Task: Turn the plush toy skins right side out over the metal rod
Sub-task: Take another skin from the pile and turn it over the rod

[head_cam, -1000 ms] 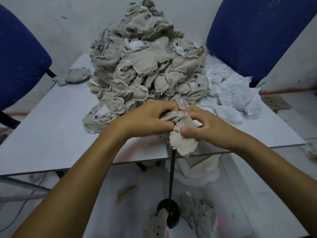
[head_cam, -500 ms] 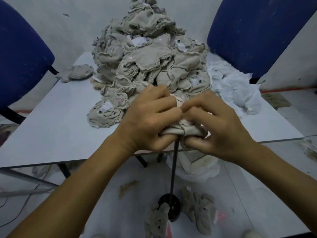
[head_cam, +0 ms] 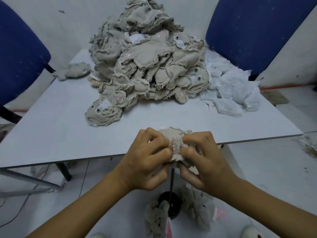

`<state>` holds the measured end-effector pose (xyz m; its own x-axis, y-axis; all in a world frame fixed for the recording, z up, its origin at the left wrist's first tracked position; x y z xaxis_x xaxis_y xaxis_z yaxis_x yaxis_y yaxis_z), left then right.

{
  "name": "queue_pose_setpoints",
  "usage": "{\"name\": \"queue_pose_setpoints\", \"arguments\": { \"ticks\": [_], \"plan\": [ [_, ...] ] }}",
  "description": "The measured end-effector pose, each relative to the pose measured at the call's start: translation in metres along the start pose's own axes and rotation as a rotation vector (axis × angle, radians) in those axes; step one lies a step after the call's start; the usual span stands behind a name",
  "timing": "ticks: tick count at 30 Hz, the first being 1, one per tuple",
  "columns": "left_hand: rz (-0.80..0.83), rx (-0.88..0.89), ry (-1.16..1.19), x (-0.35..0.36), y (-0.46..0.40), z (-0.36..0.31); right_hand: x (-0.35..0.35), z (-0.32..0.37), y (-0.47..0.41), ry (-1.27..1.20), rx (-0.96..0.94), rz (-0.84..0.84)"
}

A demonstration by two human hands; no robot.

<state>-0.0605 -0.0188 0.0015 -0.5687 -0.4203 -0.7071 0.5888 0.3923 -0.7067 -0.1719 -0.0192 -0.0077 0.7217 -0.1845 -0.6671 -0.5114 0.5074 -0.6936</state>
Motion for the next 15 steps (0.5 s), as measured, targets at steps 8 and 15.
{"name": "queue_pose_setpoints", "arguments": {
  "ticks": [8,15],
  "plan": [
    [0.124,0.027,0.022,0.005,0.002,0.000,0.004,0.004,0.002,0.035,-0.013,0.085],
    [0.056,-0.082,0.114,-0.032,-0.053,0.036,-0.032,-0.016,-0.063,-0.193,0.095,0.133]
  ]
}}
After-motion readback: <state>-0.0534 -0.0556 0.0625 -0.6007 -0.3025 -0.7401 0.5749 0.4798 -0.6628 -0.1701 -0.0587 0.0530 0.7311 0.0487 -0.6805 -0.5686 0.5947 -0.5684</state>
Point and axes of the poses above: each hand's wrist, its own y-axis away from the middle knuckle, its own x-axis out of the palm, z = x × y, the point moved 9 cm from there along -y, towards the middle knuckle, and after that the axes turned 10 degrees about -y, right-handed, at the moved point
